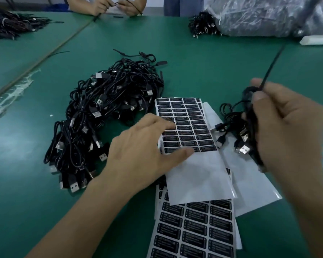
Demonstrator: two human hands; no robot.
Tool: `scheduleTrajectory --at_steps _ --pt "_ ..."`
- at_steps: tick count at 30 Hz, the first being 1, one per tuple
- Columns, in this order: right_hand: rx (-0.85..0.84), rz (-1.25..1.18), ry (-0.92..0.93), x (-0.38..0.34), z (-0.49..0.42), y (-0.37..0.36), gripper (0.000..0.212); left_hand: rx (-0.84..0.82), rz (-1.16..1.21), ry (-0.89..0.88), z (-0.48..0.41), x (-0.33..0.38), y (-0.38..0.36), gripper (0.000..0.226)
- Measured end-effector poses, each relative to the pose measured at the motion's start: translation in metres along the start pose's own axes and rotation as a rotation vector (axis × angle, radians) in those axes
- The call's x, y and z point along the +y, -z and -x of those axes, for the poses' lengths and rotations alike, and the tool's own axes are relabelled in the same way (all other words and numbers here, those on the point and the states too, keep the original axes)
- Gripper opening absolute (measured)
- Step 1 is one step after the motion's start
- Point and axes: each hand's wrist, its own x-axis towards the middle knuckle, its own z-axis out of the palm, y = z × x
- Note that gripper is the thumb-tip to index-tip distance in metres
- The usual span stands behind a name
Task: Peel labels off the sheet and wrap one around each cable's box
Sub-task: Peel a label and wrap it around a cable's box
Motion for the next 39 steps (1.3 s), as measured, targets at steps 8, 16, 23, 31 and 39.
scheduleTrajectory --at_steps 8,16,23,31,39 --pt "0.186 0.318 -0.208 0.031 -0.025 0.037 0.039 -0.227 -0.050 0.003 -0.001 -0.003 0.004 0.097" --pt "0.235 0.507 0.054 0.029 -0.015 0.025 0.010 0.081 0.092 0.035 -0.002 -0.014 0.002 0.019" --pt "-0.068 0.357 0.483 -0.004 0.022 -0.006 0.019 0.399 0.076 0.202 -0.011 -0.041 0.017 0.016" --pt "-0.657 0.477 0.451 -0.007 0.042 -0.026 0.032 0.309 -0.066 0.237 -0.015 -0.038 0.004 0.032" --pt "-0.786 0.542 0.281 0.003 0.040 -0.030 0.033 0.272 -0.118 0.248 -0.022 -0.040 -0.005 0.021"
